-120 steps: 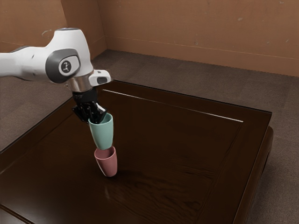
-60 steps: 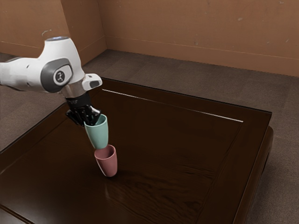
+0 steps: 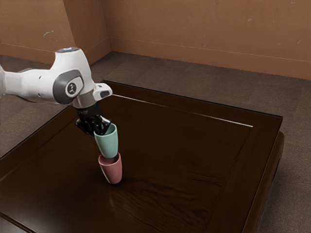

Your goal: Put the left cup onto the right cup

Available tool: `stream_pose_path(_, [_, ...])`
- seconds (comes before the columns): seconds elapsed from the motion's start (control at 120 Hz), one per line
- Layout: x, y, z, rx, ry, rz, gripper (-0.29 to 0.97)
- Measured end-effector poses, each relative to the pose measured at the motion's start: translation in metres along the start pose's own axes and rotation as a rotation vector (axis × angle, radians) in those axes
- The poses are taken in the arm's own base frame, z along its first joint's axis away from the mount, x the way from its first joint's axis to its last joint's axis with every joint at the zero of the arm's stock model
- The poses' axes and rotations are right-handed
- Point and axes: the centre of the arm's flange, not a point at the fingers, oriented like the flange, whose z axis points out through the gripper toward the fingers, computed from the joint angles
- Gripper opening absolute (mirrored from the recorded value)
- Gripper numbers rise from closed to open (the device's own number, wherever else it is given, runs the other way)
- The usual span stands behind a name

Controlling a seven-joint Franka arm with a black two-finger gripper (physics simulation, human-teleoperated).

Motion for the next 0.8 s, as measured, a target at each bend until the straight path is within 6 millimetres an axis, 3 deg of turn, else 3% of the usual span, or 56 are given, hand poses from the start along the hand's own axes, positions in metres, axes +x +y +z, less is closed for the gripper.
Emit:
stream_pose_path(0.375, [-0.008, -0.009, 0.008, -0.005, -0.012, -0.032, -0.10])
stream_pose_path(0.8, [-0.020, -0.008, 0.003, -0.011, -0.008, -0.042, -0.10])
